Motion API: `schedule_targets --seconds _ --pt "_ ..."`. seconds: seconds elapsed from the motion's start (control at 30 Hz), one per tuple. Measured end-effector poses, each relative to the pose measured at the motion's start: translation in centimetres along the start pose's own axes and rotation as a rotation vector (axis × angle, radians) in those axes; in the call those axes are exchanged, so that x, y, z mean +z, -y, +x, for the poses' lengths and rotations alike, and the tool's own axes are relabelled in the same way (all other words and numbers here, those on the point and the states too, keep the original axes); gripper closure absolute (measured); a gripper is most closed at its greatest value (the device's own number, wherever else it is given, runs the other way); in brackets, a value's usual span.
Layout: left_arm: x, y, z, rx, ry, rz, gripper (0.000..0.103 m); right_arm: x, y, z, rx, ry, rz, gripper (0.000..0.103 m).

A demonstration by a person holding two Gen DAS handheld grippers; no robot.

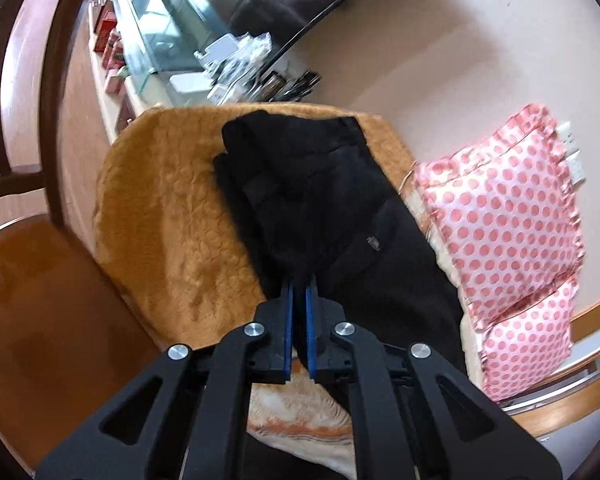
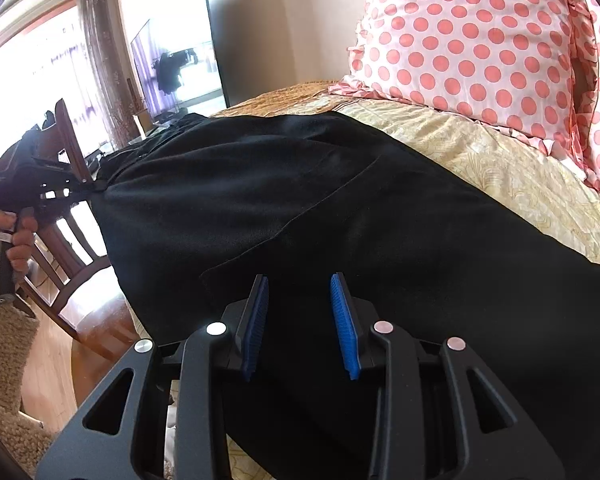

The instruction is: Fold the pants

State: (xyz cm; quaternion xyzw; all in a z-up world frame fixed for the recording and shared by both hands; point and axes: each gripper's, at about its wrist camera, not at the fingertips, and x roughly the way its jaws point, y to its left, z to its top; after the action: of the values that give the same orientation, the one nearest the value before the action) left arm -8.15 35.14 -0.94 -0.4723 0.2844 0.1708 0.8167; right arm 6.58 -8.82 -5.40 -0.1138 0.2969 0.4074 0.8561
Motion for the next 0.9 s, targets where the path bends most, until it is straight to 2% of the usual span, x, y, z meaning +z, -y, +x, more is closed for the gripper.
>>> schedule_targets --seconds 0.07,0.13,0.17,0.23,0.4,0.67,0.77,0.83,0.9 --pt "0.2 0.2 -0.6 -0.018 0.012 0.001 0.089 0.0 -0.1 -0.1 -0.006 -0.002 -0.004 0.068" --pt "0.5 0.2 -1.9 -0.014 0.066 0.002 0.057 -0.1 -0.1 -0.1 -0.011 0.000 -0.007 0.067" --pt "0.7 0.0 -2.4 -0.010 0.092 -0.007 0.054 -0.1 -0.1 -0.1 -0.012 0.001 -0.008 0.067" --pt "1.5 -0.9 -2.8 -0.030 0.112 -0.051 0.055 -0.1 -0.2 -0.1 -0.013 0.000 -0.009 0.067" --pt "3.0 -2.4 -0.9 -0.066 0.048 -0.130 0.063 -0.1 -0.2 -0.1 -0.013 0.000 -0.015 0.067" --pt "2.7 -1.5 -0.2 -0.027 0.046 -0.106 0.063 -0.1 -0.1 -0.1 -0.010 0.002 -0.014 0.067" --pt "1.6 -0.8 0.6 -0.086 -0.026 -0.114 0.063 -0.2 -0.2 -0.1 -0.008 0.005 -0.016 0.066" --pt "0.9 -0.1 0.7 -0.072 -0.023 -0.087 0.062 -0.2 -0.2 -0.1 -0.008 0.004 -0.016 0.066" --pt "0.3 -0.2 0.9 -0.109 -0.045 -0.109 0.061 -0.2 -0.2 -0.1 -0.008 0.006 -0.017 0.066"
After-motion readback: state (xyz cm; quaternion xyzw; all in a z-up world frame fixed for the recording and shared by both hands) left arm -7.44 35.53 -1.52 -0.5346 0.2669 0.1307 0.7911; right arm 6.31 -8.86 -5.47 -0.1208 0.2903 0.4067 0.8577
